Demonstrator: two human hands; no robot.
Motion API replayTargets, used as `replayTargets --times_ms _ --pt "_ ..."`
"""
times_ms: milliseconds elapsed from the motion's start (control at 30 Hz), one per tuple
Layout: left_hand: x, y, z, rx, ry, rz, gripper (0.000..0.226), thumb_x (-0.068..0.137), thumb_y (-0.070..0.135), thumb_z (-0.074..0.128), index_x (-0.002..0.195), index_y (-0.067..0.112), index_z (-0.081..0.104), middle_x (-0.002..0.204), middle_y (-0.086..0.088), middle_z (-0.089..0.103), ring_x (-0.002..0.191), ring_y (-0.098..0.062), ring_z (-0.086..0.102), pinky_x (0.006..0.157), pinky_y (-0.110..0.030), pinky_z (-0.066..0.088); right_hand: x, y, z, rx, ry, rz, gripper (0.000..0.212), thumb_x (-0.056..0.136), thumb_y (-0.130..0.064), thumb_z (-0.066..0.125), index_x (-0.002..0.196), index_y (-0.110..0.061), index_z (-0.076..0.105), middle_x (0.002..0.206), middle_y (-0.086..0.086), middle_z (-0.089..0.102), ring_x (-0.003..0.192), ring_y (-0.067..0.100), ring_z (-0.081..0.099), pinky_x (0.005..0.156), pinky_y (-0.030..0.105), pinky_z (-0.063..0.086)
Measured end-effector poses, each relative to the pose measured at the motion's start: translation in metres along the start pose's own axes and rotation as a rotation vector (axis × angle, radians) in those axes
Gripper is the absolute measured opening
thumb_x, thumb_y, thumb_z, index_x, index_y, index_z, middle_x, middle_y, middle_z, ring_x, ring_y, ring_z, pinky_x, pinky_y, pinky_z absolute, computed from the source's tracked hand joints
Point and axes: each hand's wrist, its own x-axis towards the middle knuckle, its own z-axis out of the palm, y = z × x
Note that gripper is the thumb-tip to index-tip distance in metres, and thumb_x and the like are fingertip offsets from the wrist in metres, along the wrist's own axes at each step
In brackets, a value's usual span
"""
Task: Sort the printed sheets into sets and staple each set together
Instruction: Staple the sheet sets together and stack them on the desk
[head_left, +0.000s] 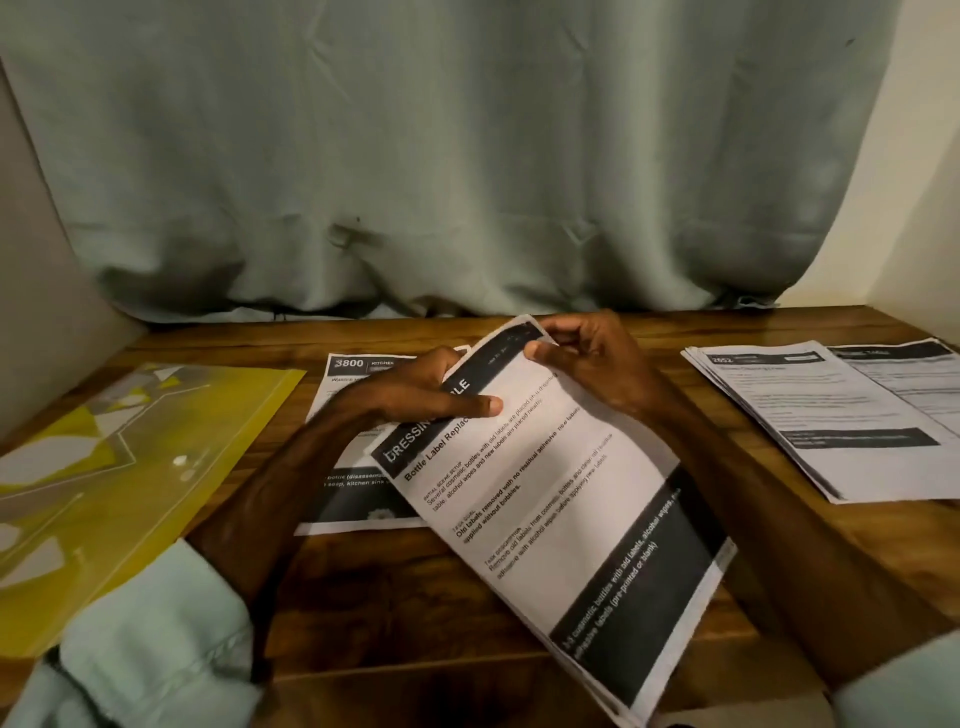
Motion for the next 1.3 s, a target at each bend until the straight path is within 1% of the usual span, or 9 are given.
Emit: replayTargets --times_ms 167,300,433,567,733,800,1033,1167,1300 --pt "-0.011 -0.008 -0.028 -0.259 0.253 0.029 0.030 0.087 0.022 0.078 0.113 0.006 0.072 0.102 -0.013 0.078 0.095 -0.036 0.076 0.081 -0.045 0.064 -0.020 -0.004 -0.051 -0.046 0.026 0.176 0.027 0.086 -0.016 0.081 0.112 -0.014 0.074 0.099 0.002 0.080 0.090 0.016 0.076 0.078 0.030 0.059" --pt "-0.016 -0.018 -0.048 -0.408 0.383 0.049 0.067 0.062 0.048 0.092 0.113 0.008 0.073 0.108 -0.017 0.077 0.095 -0.036 0.076 0.079 -0.044 0.064 -0.060 0.001 -0.096 0.180 0.185 0.305 0.032 0.087 -0.011 0.077 0.118 -0.008 0.071 0.108 0.014 0.077 0.093 0.029 0.074 0.076 0.031 0.062" --pt "-0.010 -0.003 -0.030 -0.409 0.441 0.049 0.033 0.086 0.028 0.078 0.111 0.009 0.070 0.099 -0.012 0.079 0.091 -0.034 0.076 0.074 -0.041 0.065 -0.083 -0.006 -0.074 0.467 0.207 0.412 0.029 0.092 -0.012 0.072 0.120 -0.011 0.068 0.114 0.013 0.076 0.102 0.032 0.075 0.080 0.041 0.064" --pt "-0.004 0.013 0.002 -0.456 0.583 0.084 0.024 0.091 0.025 0.075 0.109 0.011 0.067 0.088 -0.003 0.080 0.080 -0.024 0.078 0.062 -0.032 0.063 -0.086 -0.005 -0.049 0.516 0.489 0.352 0.025 0.090 -0.013 0.076 0.114 -0.015 0.069 0.107 0.010 0.078 0.099 0.033 0.075 0.089 0.049 0.059" --pt "-0.007 0.036 0.037 -0.511 0.730 0.211 0.018 0.096 0.025 0.070 0.110 0.016 0.066 0.088 0.005 0.077 0.077 -0.015 0.078 0.059 -0.024 0.060 -0.087 -0.013 -0.060 0.366 0.676 0.279 0.018 0.089 -0.027 0.078 0.104 -0.024 0.067 0.091 -0.005 0.079 0.082 0.018 0.077 0.066 0.029 0.061" --pt "-0.009 0.046 0.048 -0.531 0.767 0.255 0.009 0.097 0.026 0.069 0.104 0.021 0.066 0.085 0.009 0.078 0.078 -0.014 0.078 0.059 -0.024 0.060 -0.090 -0.014 -0.066 0.260 0.701 0.250 0.023 0.090 -0.029 0.076 0.110 -0.022 0.066 0.097 -0.004 0.077 0.083 0.015 0.077 0.070 0.030 0.061" --pt "-0.013 0.061 0.087 -0.532 0.733 0.297 0.010 0.100 0.028 0.064 0.108 0.022 0.065 0.092 0.008 0.078 0.082 -0.012 0.077 0.063 -0.024 0.060 -0.111 -0.015 -0.078 0.001 0.851 0.145 0.039 0.093 -0.034 0.072 0.125 -0.014 0.061 0.113 0.002 0.071 0.095 0.015 0.072 0.077 0.034 0.061" --pt "-0.014 0.046 0.119 -0.543 0.637 0.157 0.013 0.095 0.034 0.069 0.106 0.030 0.064 0.100 0.001 0.078 0.084 -0.020 0.078 0.074 -0.045 0.065 -0.143 0.016 -0.061 0.067 0.861 0.278 0.046 0.092 -0.038 0.073 0.131 -0.017 0.059 0.120 0.005 0.071 0.104 0.023 0.071 0.085 0.047 0.062" --pt "-0.008 0.048 0.133 -0.520 0.716 0.123 0.023 0.093 0.039 0.071 0.111 0.027 0.064 0.107 0.000 0.076 0.085 -0.018 0.078 0.077 -0.045 0.065 -0.152 0.015 -0.059 0.139 0.859 0.293 0.049 0.092 -0.037 0.072 0.135 -0.019 0.055 0.121 0.002 0.069 0.104 0.017 0.070 0.085 0.043 0.061"
